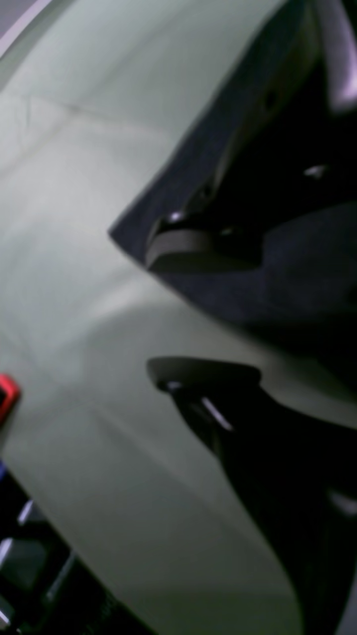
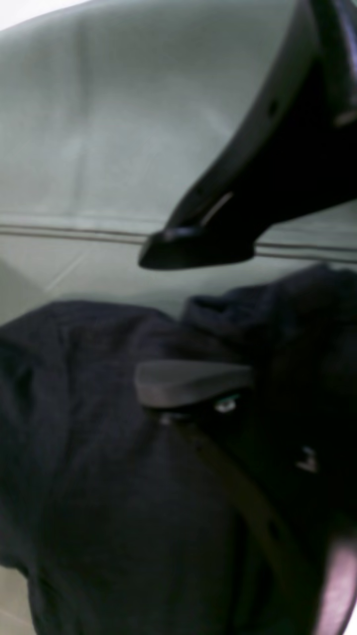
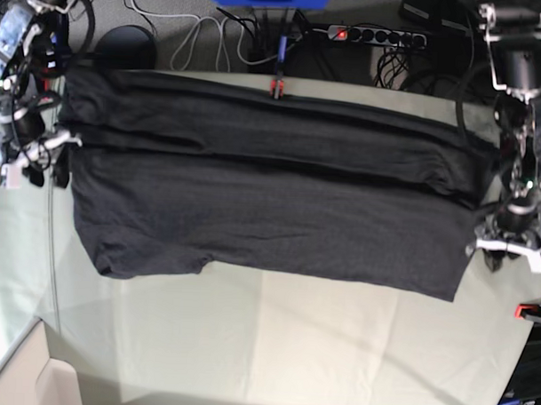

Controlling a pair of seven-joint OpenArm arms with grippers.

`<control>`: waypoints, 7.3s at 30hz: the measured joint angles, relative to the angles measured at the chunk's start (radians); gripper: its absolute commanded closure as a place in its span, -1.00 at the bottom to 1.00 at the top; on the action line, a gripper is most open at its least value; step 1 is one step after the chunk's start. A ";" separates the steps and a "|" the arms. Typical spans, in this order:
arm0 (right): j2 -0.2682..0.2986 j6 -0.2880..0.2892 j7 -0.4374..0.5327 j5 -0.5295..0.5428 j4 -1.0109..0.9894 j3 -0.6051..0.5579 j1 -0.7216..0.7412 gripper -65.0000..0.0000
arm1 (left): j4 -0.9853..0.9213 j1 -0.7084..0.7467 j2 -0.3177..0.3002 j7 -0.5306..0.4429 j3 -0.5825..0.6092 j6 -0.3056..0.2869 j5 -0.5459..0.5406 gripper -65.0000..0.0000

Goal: Layout the t-shirt on the table in an organized manner, then fold the t-shirt properly
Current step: 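Release the fold and regrasp the shirt sides with both grippers, then pull the gripped sides apart to stretch the shirt with both grippers, then fold the gripped sides over onto the shirt with both grippers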

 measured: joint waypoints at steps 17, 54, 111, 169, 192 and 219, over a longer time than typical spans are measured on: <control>-0.001 0.000 -0.047 -0.003 -0.023 -0.003 0.019 0.07 | -0.674 -0.404 0.021 -0.278 0.366 -0.001 0.175 0.16; 0.152 -0.004 -0.044 -0.004 -0.623 -0.149 0.402 0.07 | -0.862 -0.436 0.049 -0.356 0.397 -0.001 0.172 0.16; 0.145 -0.004 -0.047 -0.003 -0.596 -0.256 0.424 0.95 | -0.549 -0.373 0.050 -0.333 0.396 0.003 0.167 1.00; 0.051 -0.002 -0.048 0.135 -0.039 -0.129 0.026 0.94 | 0.108 0.047 0.014 -0.078 0.113 0.016 -0.066 1.00; 0.015 0.000 -0.045 0.135 -0.023 -0.019 -0.195 0.95 | 0.274 0.320 0.013 -0.075 0.014 0.006 -0.069 1.00; -0.006 0.000 -0.047 0.135 -0.023 0.082 -0.211 -0.02 | 0.183 0.386 0.013 -0.082 0.014 0.007 -0.068 0.17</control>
